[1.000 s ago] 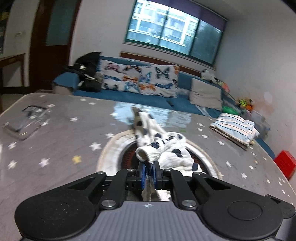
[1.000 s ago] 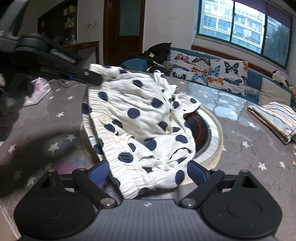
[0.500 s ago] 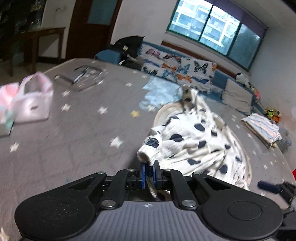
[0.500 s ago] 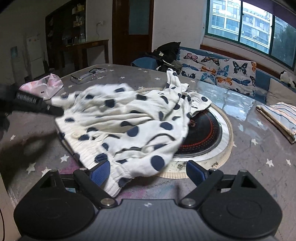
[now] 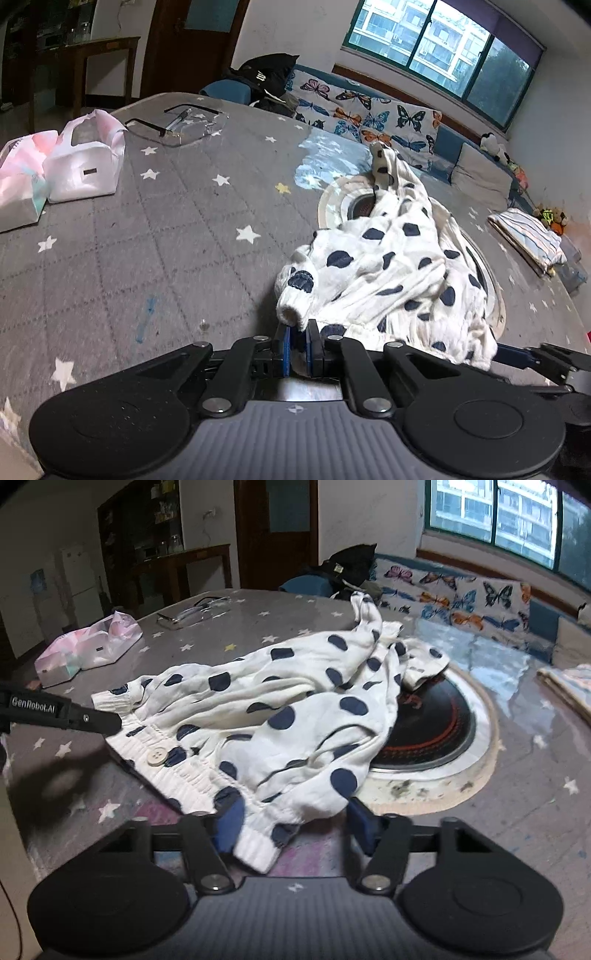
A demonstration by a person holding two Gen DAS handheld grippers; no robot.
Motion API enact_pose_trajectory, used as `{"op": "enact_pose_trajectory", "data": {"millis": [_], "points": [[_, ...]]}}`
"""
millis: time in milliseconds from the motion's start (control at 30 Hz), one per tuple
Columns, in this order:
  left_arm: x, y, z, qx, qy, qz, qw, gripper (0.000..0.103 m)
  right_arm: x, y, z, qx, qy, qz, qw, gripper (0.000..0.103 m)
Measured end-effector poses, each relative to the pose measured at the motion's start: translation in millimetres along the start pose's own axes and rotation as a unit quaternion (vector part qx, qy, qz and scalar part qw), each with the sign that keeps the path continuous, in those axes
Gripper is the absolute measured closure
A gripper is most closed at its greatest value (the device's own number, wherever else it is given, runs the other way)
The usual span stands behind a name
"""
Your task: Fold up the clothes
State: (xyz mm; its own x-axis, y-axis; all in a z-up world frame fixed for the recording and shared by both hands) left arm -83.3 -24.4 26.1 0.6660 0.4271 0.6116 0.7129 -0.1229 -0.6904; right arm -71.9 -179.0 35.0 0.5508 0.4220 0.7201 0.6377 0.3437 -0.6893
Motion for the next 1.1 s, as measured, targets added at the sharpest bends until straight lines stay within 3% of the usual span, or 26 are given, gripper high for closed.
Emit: {"op": "enact_pose_trajectory", "data": {"millis": [67,133,233,400,567,767,900,1100], "points": [[-3.5,-3.3,-0.7,-0.002,-0.001,0.003,1.0,0.094,-1.2,-0.4,1.1,0.009,0.004,0.001,1.0,0.071],[-6.7,-7.7,-1.7,-0.006,-0.001,0.006,1.0,0.094,-1.5,-5.4,1.2,0.01,0.006,-0.001,1.0,0.084],[-12.3,-14.8,-3.6,-0.011,0.004,0.014,0.9998,0.094,-5.0,-18.0,1.4,0.012,-0.001,-0.004,1.0,0.09],[-28.3,-29.2,-5.4,-0.021,0.027,0.038,0.9987,0.094,-22.5,-44.1,3.1,0.036,-0.016,0.01,0.999,0.089],[-35.3,-37.4,3.8,-0.019,0.043,0.064,0.9968,0.089,-26.7,-63.8,-3.7,0.053,-0.013,0.013,0.998,0.08],[-21.6,-55.0,14.1,-0.012,0.062,0.051,0.9967,0.088,-13.2,-79.4,-28.7,0.049,0.008,0.0,0.999,0.078],[-8.1,-63.6,-2.8,-0.041,0.079,0.023,0.9958,0.088,10.1,-70.1,-56.7,0.005,0.001,-0.008,1.0,0.078],[-8.0,-35.3,-58.4,-0.129,0.108,0.058,0.984,0.088,46.8,-35.4,-101.3,-0.032,0.004,-0.009,0.999,0.078]]}}
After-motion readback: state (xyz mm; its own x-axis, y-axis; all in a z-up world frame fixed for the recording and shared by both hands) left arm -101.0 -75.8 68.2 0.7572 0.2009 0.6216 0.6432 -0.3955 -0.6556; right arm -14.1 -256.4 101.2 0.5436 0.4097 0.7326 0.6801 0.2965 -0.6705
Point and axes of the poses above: each gripper's, at about its wrist camera, not at the fingertips, and y roughly the way its jaws point, z to its left, x to its top, the point moved 4 cm from there along y, roughly the way its jaws point, and after that the axes turned 10 degrees about -y, right-handed, at the moved point
